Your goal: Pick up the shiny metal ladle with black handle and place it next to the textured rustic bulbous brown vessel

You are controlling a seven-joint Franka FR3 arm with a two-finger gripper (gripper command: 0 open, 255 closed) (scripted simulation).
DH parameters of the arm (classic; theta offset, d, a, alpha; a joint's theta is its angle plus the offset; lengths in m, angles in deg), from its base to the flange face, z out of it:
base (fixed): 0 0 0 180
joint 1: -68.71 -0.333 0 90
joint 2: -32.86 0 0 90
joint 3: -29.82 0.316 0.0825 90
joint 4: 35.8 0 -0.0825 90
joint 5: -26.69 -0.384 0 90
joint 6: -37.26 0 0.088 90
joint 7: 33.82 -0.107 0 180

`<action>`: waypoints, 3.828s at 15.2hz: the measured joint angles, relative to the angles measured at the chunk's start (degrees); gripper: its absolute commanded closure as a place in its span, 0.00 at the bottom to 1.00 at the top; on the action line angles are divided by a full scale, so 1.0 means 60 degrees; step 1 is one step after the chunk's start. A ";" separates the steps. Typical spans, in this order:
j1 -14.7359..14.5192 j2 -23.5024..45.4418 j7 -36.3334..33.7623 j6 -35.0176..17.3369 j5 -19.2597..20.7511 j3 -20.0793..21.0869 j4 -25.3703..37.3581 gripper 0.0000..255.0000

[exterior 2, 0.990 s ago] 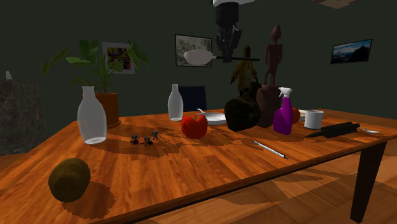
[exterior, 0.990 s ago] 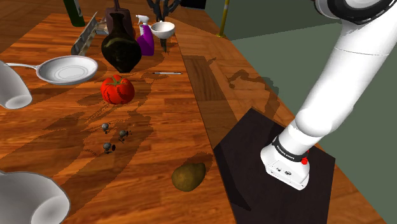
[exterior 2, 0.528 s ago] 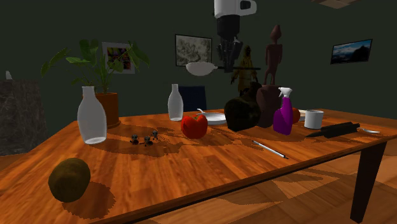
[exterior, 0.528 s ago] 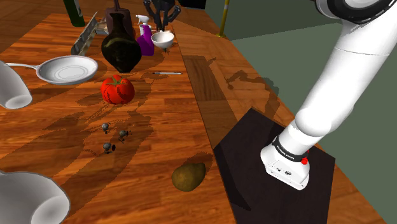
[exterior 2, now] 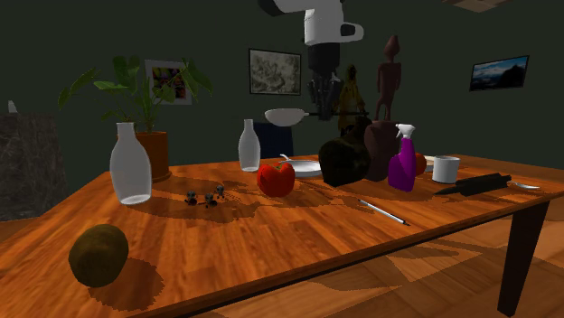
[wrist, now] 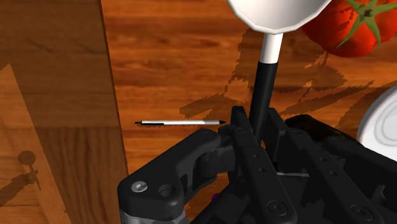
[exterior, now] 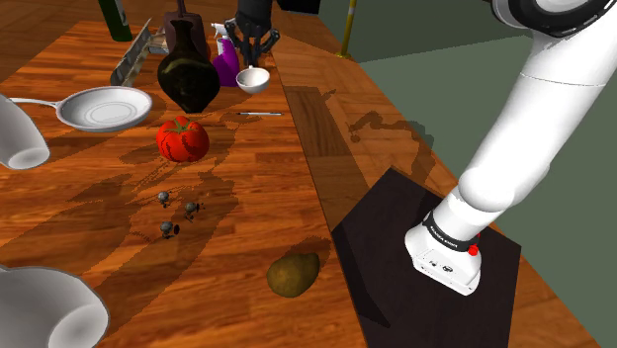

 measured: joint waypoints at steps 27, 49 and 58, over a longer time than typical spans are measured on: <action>-0.0136 0.0950 -0.0624 -0.3064 0.0793 -0.0296 -0.2264 1.00; -0.0628 0.2531 -0.1468 -0.5131 0.1999 -0.0998 -0.2894 1.00; -0.0645 0.2584 -0.1475 -0.5148 0.2022 -0.1015 -0.2870 0.00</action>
